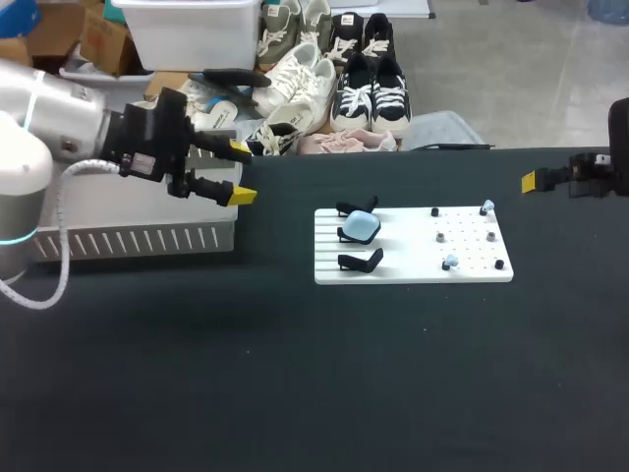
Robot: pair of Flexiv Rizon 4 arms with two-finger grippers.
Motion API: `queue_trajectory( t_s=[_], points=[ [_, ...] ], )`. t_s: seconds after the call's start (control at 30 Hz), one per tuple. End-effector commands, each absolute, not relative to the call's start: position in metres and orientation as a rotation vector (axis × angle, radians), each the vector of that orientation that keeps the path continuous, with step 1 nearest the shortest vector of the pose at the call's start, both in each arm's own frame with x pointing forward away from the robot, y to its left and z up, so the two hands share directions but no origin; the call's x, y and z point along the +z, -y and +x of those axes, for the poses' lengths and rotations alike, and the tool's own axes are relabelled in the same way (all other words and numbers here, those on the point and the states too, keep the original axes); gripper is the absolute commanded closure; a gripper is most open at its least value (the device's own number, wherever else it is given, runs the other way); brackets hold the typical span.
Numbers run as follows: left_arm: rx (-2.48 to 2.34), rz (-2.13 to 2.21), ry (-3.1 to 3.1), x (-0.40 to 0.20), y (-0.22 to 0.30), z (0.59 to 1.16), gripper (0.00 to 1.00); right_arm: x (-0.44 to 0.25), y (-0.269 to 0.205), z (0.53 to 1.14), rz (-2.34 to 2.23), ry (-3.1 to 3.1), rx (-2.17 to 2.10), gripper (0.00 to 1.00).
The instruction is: Pick up each earbud case from the left stands, insert the matching earbuds, close the lid, and place the case in the box.
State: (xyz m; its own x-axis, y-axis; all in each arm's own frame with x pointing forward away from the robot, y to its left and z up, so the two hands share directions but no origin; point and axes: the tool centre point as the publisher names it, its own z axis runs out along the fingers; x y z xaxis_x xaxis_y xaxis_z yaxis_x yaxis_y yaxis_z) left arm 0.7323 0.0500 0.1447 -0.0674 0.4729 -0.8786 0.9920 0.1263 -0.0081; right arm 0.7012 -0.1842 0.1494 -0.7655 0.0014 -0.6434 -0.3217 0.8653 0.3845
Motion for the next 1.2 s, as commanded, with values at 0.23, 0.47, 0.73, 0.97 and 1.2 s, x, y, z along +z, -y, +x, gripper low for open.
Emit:
queue_trajectory(
  t_s=[0.23, 0.47, 0.73, 0.97, 1.2],
  points=[
    [-0.806, 1.563, -1.652, 0.120, -0.010, 0.746, 0.00, 0.150, 0.185, 0.701, -0.232, -2.373, 0.638, 0.00],
    [-0.811, 1.569, -1.615, 0.109, 0.008, 0.753, 0.00, 0.150, 0.185, 0.701, -0.232, -2.373, 0.638, 0.00],
    [-0.823, 1.588, -1.611, 0.089, 0.020, 0.762, 0.00, 0.150, 0.185, 0.701, -0.232, -2.373, 0.638, 0.00],
    [-0.790, 1.575, -1.620, 0.075, 0.039, 0.764, 0.00, 0.150, 0.185, 0.701, -0.232, -2.373, 0.638, 0.00],
    [-0.784, 1.568, -1.628, 0.059, 0.058, 0.770, 0.00, 0.150, 0.185, 0.701, -0.232, -2.373, 0.638, 0.00]
  ],
)
